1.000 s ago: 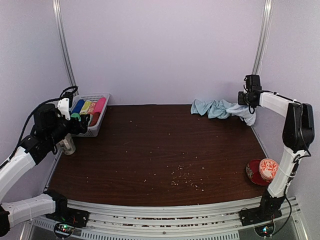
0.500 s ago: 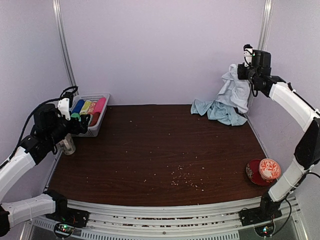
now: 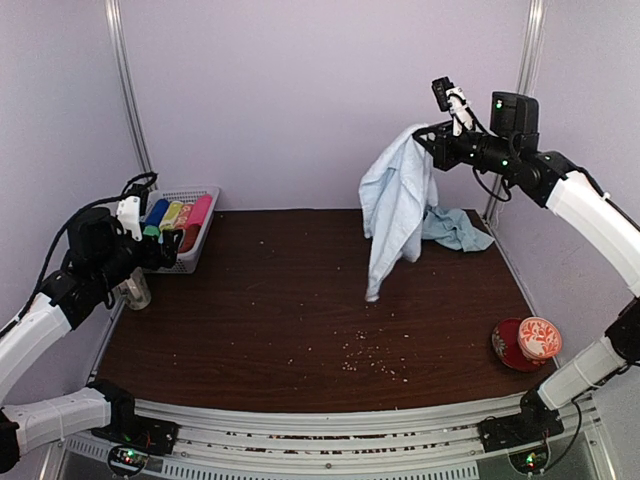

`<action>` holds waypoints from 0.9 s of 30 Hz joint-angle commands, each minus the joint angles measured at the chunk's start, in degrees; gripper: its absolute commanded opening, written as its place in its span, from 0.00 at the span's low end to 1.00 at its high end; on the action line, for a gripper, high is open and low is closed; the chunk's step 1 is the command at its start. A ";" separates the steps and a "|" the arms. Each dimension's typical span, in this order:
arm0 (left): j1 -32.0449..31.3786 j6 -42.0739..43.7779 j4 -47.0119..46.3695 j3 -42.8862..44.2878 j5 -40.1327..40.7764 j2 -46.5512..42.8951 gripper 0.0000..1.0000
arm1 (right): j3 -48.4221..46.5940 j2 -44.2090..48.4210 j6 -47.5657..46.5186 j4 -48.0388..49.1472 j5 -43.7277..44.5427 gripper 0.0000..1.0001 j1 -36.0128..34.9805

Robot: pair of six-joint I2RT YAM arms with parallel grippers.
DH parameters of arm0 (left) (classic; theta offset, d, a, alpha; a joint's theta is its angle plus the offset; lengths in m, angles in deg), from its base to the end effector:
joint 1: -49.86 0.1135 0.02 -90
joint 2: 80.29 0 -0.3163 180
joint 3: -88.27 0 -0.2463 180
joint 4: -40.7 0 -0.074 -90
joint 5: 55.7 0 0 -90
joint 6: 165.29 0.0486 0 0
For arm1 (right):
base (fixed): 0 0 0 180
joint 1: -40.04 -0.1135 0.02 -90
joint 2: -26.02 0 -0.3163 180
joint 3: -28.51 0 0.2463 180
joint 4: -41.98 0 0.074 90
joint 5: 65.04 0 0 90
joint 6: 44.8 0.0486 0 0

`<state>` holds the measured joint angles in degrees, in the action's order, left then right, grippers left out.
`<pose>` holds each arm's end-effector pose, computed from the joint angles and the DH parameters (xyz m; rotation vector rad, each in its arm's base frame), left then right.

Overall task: Roll the towels
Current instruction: Place the towel at the center of the board.

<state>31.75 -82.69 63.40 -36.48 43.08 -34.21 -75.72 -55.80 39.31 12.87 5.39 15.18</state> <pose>0.1567 -0.0434 0.3520 0.0597 1.8067 -0.1788 0.2850 0.1500 0.5065 -0.6979 1.5605 0.5351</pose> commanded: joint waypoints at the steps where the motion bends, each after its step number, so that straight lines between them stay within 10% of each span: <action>1: 0.20 0.54 -2.89 0.08 -1.37 0.31 0.98 | 1.77 -1.10 3.23 0.63 -12.37 0.00 -0.12; 17: -5.81 -5.90 1.36 5.49 -7.66 10.42 0.98 | 6.30 -19.08 -4.81 -9.12 3.74 0.00 0.34; 27: -24.00 -8.25 -10.31 7.75 12.58 26.11 0.98 | 12.09 -15.08 -5.88 -10.02 9.79 0.00 7.01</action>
<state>11.99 -91.10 59.40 -32.57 45.53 -16.02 -65.03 -72.39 34.58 3.85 9.78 20.01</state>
